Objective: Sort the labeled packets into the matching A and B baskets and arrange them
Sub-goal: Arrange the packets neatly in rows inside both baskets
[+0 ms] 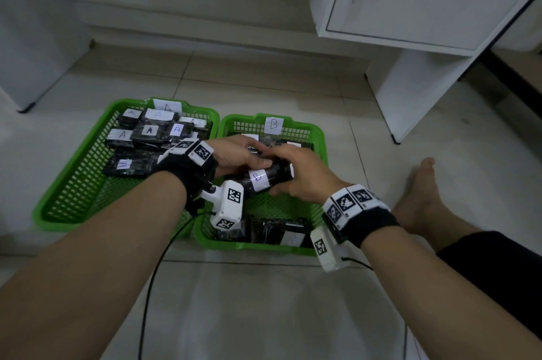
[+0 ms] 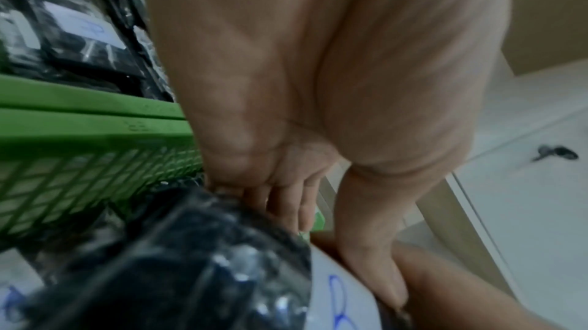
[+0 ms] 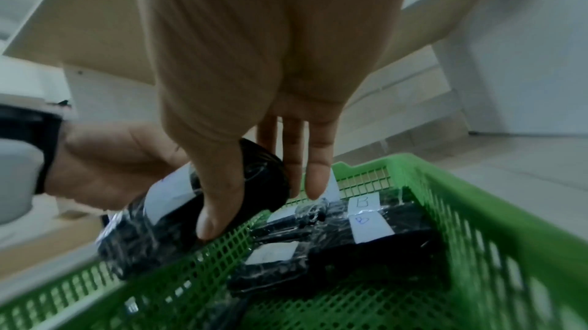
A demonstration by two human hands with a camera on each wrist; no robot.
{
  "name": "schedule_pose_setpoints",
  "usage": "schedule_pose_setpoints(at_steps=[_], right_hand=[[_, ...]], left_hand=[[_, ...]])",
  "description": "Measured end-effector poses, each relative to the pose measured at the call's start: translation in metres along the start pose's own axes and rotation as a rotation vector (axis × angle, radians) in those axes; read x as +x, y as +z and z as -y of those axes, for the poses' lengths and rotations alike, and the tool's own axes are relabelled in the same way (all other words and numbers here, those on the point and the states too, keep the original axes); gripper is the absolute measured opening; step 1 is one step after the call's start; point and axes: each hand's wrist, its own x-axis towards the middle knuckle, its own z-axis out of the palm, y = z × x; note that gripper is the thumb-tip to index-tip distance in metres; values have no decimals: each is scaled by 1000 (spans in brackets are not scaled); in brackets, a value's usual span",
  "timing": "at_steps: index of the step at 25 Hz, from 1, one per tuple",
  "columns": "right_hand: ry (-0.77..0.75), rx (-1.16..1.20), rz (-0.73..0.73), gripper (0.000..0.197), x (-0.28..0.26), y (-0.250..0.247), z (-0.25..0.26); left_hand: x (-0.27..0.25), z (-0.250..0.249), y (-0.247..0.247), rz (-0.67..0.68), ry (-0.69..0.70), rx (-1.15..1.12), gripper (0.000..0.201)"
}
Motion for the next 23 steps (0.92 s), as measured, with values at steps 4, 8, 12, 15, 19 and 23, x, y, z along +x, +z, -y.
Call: schedule_pose_setpoints(at_steps=[4,8,12,15,19,23], right_hand=[[158,-397,154,51,-2,-9,-4],[218,-614,208,47,0,5,-3],[210,-699,314,43,9,14,0],[170,-688,324,32,9,17,4],[135,-694,242,19,14,18,5],[165,-692,244,24,19,19,0]], left_hand=[[4,1,-5,-208,82,561,37],[9,13,-6,-303,-47,1284,48],[13,24,-10,-215,-215,1393,64],[14,28,-16,-242,-146,1275,58],[12,29,-17,-238,-195,1297,59],[3,25,-12,-238,-222,1336,49]])
